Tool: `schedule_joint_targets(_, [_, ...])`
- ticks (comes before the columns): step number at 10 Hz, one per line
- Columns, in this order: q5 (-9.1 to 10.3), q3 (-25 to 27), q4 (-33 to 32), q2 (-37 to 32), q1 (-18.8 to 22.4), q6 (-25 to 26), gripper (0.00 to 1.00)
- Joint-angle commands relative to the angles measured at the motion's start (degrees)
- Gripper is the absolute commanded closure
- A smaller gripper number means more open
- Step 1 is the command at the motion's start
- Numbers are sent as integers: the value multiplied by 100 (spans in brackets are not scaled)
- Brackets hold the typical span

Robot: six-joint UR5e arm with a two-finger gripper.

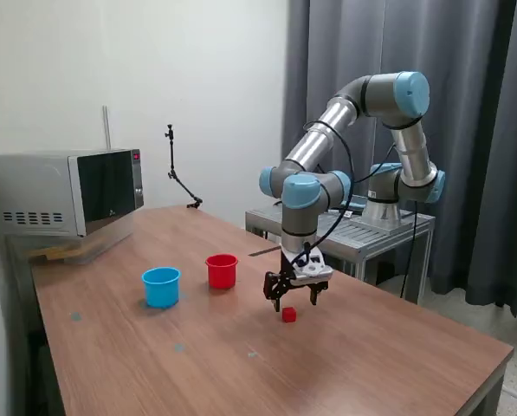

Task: Place red objects in the red bin, and blue objects in the blue bin.

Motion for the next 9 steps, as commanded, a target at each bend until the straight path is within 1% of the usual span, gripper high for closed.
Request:
schedule_joint_targets(1, [6, 9, -19, 2, -34, -6, 0])
schedule_joint_targets(2, [6, 0, -36, 19, -34, -67, 0])
schedule_joint_targets(4, [23, -79, -89, 168, -34, -348, 0])
schedule_joint_targets(9, [23, -141, -98, 213, -34, -340, 0])
